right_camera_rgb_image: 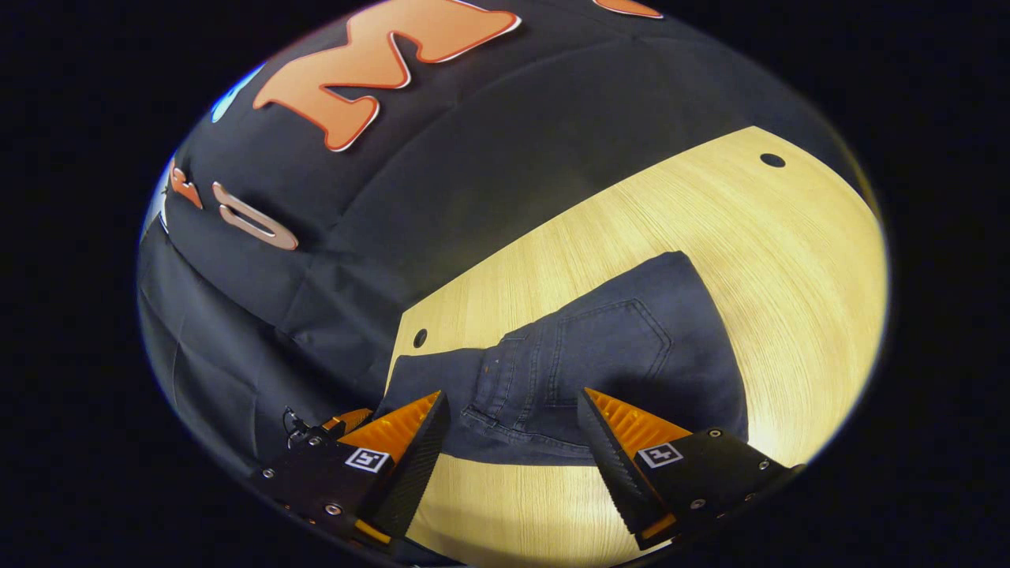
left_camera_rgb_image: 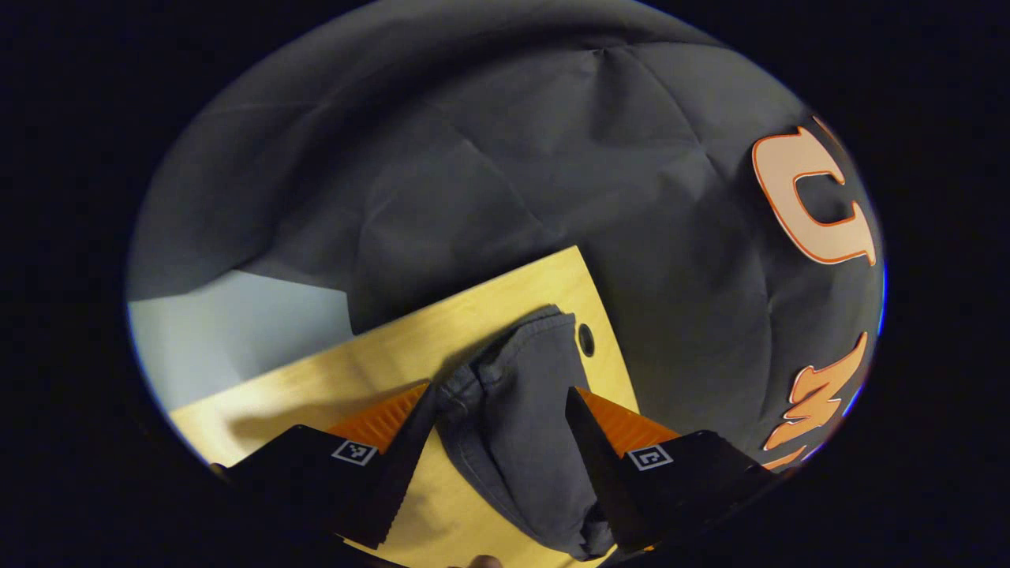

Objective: Grasp the waist and the cuffs of the jeans and fold them to make the two legs overlap; first hold the waist and fold one-third of the jeans toward the cuffs, then hold the cuffs and fold the remaining one-third in the same direction to finish folding.

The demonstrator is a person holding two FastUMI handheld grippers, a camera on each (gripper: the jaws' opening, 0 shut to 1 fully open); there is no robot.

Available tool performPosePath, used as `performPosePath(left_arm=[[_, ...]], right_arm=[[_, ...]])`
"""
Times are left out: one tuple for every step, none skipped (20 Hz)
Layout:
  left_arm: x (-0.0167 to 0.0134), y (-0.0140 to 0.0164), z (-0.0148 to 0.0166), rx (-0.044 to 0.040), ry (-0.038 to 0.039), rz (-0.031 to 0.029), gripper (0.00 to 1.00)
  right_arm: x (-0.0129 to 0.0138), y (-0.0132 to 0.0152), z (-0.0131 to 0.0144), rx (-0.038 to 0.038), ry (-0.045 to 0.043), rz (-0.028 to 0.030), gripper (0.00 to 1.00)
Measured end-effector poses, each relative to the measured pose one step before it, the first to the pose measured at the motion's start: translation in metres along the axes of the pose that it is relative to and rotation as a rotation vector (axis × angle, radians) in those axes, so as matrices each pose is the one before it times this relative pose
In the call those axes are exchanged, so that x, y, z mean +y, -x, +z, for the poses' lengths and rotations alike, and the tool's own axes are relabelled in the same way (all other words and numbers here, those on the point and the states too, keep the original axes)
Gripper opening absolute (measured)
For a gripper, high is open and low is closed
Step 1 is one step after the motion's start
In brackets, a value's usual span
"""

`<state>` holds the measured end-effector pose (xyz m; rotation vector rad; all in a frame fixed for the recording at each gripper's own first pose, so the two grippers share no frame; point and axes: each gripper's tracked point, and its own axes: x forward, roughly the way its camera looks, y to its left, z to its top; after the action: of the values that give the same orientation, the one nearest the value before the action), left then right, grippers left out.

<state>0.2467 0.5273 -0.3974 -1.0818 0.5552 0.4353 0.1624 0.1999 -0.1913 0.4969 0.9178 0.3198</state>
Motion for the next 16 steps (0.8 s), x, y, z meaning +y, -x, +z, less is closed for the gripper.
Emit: performPosePath(left_arm=[[-0.00826, -0.00433, -0.00529, 0.00688, 0.00511, -0.01743, 0.98], [-0.00474, -0.00652, -0.00932, 0.01217, 0.0002, -0.00406, 0.98], [-0.00431, -0.01341, -0.01087, 0.02115, -0.00069, -0.00354, 0.94], [0.00249, -0.00893, -0.01233, 0.0166, -0.00613, 0.02255, 0.81], [0.00766, -0.00343, 0.00278, -0.02845, -0.02083, 0.04703, 0.61], [0.00742, -0.00227, 0.00108, 0.00255, -0.01267, 0.0516, 0.41], [-0.00115, 0.00616, 0.00341, -0.00167, 0.01025, 0.00542, 0.21], [-0.00638, 0.03288, 0.00585, -0.00303, -0.00251, -0.01616, 0.01], [-0.00268, -0.02566, -0.00432, -0.00296, -0.00742, -0.01295, 0.01], [-0.00328, 0.00577, 0.00129, -0.00377, -0.01669, -0.00979, 0.01], [-0.00503, 0.00582, 0.00167, -0.00428, -0.02109, -0.0088, 0.01], [-0.00655, 0.00627, 0.00055, -0.00962, -0.02204, -0.00895, 0.01], [-0.00847, 0.00825, 0.00183, -0.00995, -0.01989, -0.0137, 0.01], [-0.01363, 0.00807, 0.00463, -0.0208, -0.01726, -0.02518, 0.01], [-0.01174, 0.009, 0.00435, -0.01032, -0.02811, -0.01769, 0.01], [-0.01099, 0.00994, 0.00391, -0.01019, -0.03412, -0.01567, 0.01]], right_arm=[[-0.0031, 0.00213, 0.00027, -0.00145, -0.01625, 0.00054, 0.98], [-0.00362, 0.0037, 0.0006, -0.00308, -0.00994, -0.00255, 0.99], [-0.00456, 0.00294, 0.00042, -0.00478, -0.00481, -0.00757, 0.99], [-0.00421, 0.0028, 0.00037, -0.00217, -0.00289, -0.00719, 0.99], [-0.00327, 0.00298, 0.00057, -0.00496, -0.00448, -0.00467, 0.98], [-0.00349, 0.00367, 0.00091, -0.00356, -0.00368, -0.00429, 0.98], [-0.00309, 0.00174, 0.0017, -0.00514, 0.00043, -0.00747, 0.98], [-0.00443, 0.00266, 0.00141, -0.01052, 0.00681, -0.01052, 0.98], [-0.00359, 0.00109, 0.00295, -0.01442, 0.01038, -0.01248, 0.98], [-0.00231, 0.00075, 0.00167, -0.00934, 0.0052, -0.00799, 0.98], [0.00025, 0.00087, 0.00166, -0.00411, -0.00101, 0.00243, 0.98], [0.00126, 0.00152, 0.001, -0.00453, -0.00033, 0.00412, 0.98], [0.00052, 0.00035, 0.00141, -0.00376, 0.00087, 0.00627, 0.98], [-0.0006, 0.00104, -0.00047, -0.00121, 0.00239, 0.00432, 0.98], [0.00011, 0.00075, 0.00005, 0.00091, 0.00476, 0.00164, 0.98], [-0.00105, 0.00055, 0.00041, 0.00049, 0.0059, -0.00029, 0.98]])
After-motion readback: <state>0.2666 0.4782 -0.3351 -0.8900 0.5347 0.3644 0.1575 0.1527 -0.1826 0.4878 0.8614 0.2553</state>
